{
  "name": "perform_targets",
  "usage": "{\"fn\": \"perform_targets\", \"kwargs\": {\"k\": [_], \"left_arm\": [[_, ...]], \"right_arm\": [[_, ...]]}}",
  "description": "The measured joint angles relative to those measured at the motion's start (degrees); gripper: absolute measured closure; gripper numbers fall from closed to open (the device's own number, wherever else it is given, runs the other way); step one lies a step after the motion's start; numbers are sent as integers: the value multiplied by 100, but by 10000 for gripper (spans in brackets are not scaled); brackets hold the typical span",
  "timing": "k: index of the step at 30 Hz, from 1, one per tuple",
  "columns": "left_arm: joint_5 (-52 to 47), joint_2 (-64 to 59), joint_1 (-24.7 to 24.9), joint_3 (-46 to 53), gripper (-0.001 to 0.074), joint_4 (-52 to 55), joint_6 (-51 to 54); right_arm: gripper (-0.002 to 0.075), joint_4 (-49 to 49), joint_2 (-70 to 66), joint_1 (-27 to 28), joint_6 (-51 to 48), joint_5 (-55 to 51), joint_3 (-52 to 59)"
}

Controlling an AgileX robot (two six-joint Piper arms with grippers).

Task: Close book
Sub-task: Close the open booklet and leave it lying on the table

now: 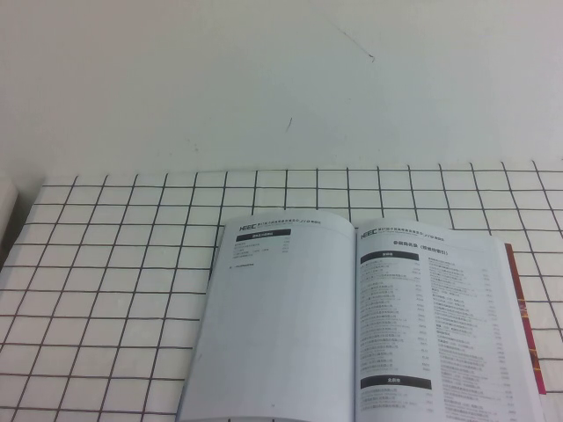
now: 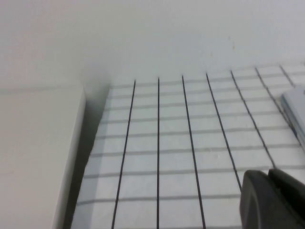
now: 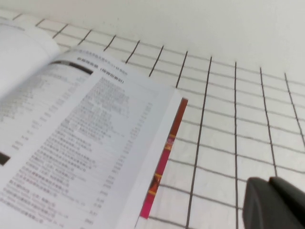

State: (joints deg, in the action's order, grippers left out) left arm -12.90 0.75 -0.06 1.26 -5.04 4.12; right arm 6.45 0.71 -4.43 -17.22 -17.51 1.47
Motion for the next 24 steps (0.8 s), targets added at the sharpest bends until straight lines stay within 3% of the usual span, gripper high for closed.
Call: {"fn": "perform_targets", "kwargs": {"k": [10, 24], "left_arm": [[1914, 0, 0, 0, 738, -592, -123], [2546, 0, 0, 0, 738, -678, -545]], "right_arm": [[729, 115, 0, 0, 0, 2202, 13], [729, 145, 0, 0, -773, 3059, 13]]}}
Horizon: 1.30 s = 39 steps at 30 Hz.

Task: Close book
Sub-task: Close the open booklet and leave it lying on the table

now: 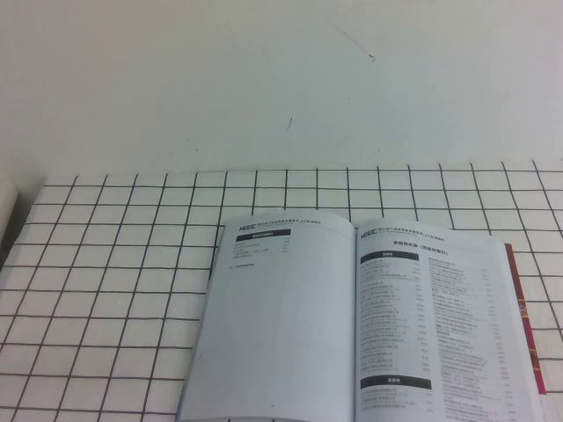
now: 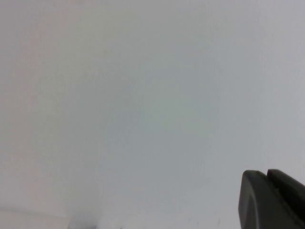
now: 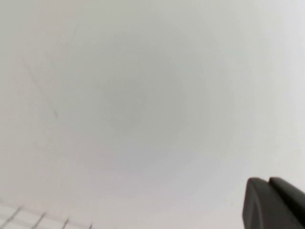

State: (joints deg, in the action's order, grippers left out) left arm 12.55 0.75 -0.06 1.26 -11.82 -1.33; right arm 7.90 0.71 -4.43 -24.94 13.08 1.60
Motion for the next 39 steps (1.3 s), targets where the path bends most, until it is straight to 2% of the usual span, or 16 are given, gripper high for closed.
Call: {"fn": "perform_targets", "kwargs": {"k": [5, 9, 11, 14, 17, 24, 31, 39], "left_arm": [[1264, 0, 0, 0, 738, 2, -987], [2614, 10, 0, 0, 738, -12, -1762], [2827, 10, 0, -72, 738, -26, -2074], [2638, 10, 0, -574, 738, 0, -2246], [2374, 10, 0, -1355, 738, 23, -2026], [1612, -333, 0, -3346, 738, 217, -541], [-1039, -1475, 0, -4844, 738, 276, 42], [-4233, -2952, 0, -5052, 738, 96, 55]], "right_arm": [[729, 0, 0, 0, 856, 1704, 0], [729, 135, 0, 0, 1032, 3140, -35], [729, 317, 0, 0, 1046, 3213, -245], [729, 527, 0, 0, 1066, 3084, -944], [729, 690, 0, 0, 1079, 2676, -1801], [729, 758, -704, 0, 1516, 1541, -3911], [729, 758, -2280, 0, 1007, -1398, -5533], [729, 659, -4252, 0, 761, -4447, -5806]]}}
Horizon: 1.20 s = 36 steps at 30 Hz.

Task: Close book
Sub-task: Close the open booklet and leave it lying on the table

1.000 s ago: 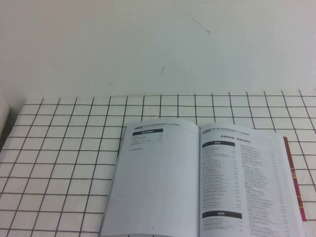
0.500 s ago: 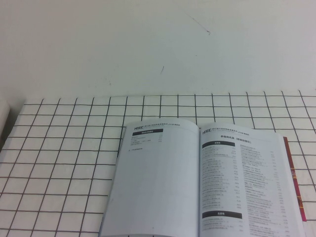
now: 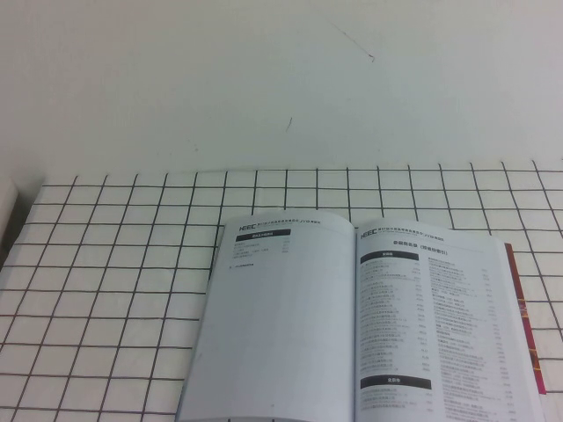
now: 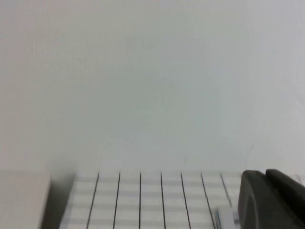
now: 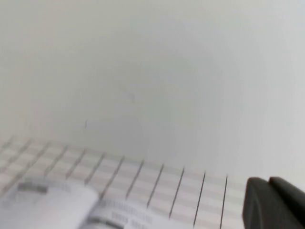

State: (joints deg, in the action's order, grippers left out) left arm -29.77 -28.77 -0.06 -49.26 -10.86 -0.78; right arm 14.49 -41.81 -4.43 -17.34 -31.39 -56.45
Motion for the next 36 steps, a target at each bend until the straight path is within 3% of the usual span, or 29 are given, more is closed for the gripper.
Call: {"fn": "perform_targets", "kwargs": {"k": [5, 10, 18, 27, 36], "left_arm": [[-907, -757, 0, 12, 738, -103, 9], [-1202, -1377, 0, 12, 738, -791, 78], [-1533, -2848, 0, 49, 738, -2249, 1251], [-1373, -4688, 0, 49, 738, -4182, 3334], [-1207, -6313, 0, 49, 738, -5339, 4533]], "right_arm": [[729, 48, -973, 0, -21, -884, 0], [729, 957, -1877, 0, -170, -1322, 0], [729, 2739, -3235, -630, -2348, -1474, 0], [729, 2963, -4618, -1540, -3106, -1027, -8], [729, 3015, -5659, -1664, -3299, -369, -13]]}}
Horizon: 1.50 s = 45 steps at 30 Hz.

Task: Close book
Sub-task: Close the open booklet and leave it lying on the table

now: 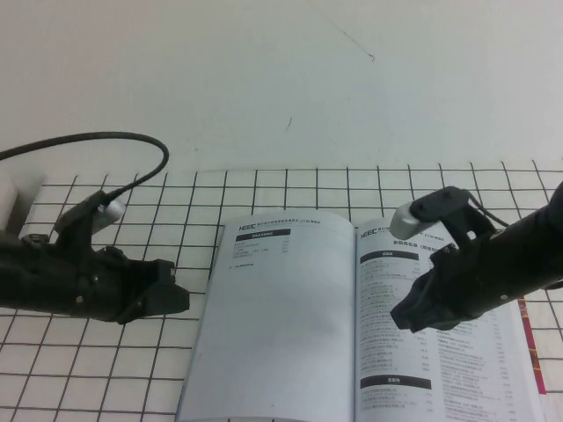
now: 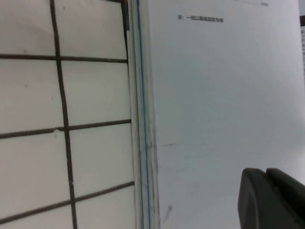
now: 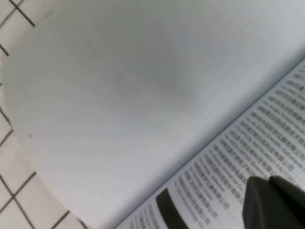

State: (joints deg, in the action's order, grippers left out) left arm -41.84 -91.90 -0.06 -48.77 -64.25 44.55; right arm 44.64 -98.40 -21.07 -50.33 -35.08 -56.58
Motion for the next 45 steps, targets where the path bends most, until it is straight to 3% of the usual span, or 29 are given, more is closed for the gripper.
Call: {"fn": "perform_targets", "kwargs": {"k": [8, 22, 28, 35, 45], "left_arm": [[-11, -1129, 0, 0, 738, -1467, 1247], [405, -1397, 1, -21, 738, -1980, 1620], [169, -1575, 604, -33, 738, -3076, 2132], [-683, -1598, 1530, -586, 738, -3274, 2537], [-1628, -1623, 1844, -1676, 738, -3211, 2230]], "right_arm": [[729, 27, -776, 0, -135, 43, -323], [729, -530, -1559, 0, 259, -220, -780], [729, -530, -1572, 0, 267, -241, -801], [729, -543, -1572, 10, 280, -241, -801], [729, -840, -1646, 21, 394, -769, -1232]]}}
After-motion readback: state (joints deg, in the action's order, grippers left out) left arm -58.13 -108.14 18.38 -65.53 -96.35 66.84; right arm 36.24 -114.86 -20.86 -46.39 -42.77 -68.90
